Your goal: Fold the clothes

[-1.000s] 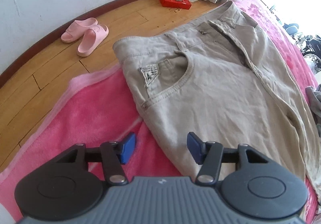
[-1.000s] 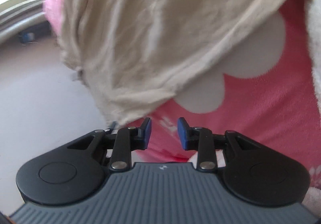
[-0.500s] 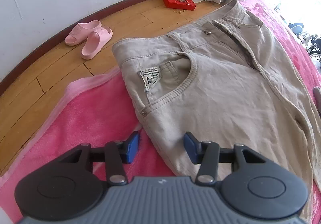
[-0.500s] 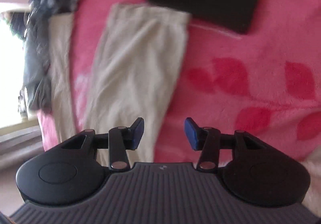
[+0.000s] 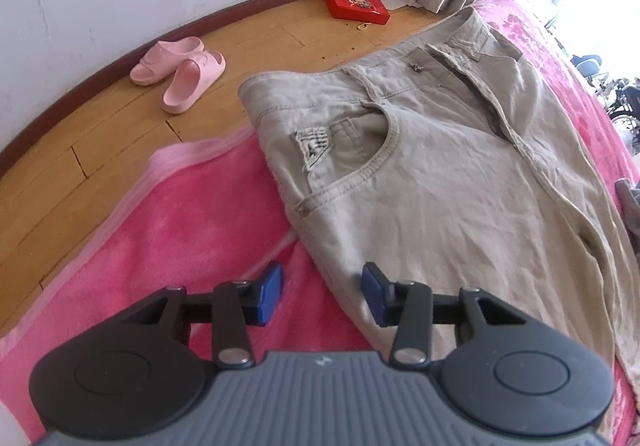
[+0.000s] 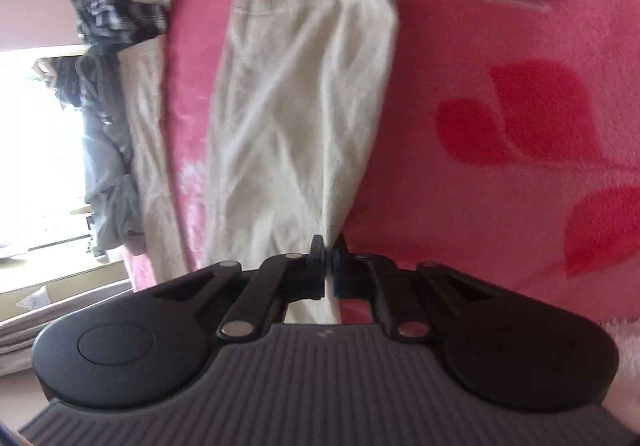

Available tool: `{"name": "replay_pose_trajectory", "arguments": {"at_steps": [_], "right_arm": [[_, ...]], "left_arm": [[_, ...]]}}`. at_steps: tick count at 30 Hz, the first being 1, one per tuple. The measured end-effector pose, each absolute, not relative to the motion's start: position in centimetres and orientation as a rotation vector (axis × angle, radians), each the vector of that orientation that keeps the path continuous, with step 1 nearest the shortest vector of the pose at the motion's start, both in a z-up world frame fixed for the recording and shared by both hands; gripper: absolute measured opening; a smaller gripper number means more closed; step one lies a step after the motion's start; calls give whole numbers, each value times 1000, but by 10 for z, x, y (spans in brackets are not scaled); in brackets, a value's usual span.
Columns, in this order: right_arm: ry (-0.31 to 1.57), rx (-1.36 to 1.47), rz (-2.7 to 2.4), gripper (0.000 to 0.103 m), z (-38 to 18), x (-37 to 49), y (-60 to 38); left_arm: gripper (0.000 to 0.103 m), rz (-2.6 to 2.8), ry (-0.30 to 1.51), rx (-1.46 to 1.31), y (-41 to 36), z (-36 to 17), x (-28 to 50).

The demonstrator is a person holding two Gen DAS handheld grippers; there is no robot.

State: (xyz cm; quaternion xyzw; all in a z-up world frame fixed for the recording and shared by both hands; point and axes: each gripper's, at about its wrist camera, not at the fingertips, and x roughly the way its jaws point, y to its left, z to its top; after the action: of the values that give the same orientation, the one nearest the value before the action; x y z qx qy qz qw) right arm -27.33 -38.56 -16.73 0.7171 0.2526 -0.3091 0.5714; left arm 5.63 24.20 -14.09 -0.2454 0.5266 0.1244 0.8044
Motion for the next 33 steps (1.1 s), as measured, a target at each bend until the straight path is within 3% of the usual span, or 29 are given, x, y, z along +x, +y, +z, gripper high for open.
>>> {"name": "replay_pose_trajectory", "arguments": {"at_steps": [14, 18, 26, 33], "right_arm": [[569, 1501, -602, 1, -89, -191, -406], [555, 1442, -582, 1, -66, -171, -404], [511, 1377, -567, 1, -30, -144, -405], [479, 1359, -518, 1, -13, -93, -434]], "left_arm": [[45, 283, 1032, -742, 273, -157, 62], [20, 302, 994, -772, 276, -154, 65], [15, 322, 913, -790, 270, -113, 81], [15, 309, 778, -740, 234, -54, 143]]}}
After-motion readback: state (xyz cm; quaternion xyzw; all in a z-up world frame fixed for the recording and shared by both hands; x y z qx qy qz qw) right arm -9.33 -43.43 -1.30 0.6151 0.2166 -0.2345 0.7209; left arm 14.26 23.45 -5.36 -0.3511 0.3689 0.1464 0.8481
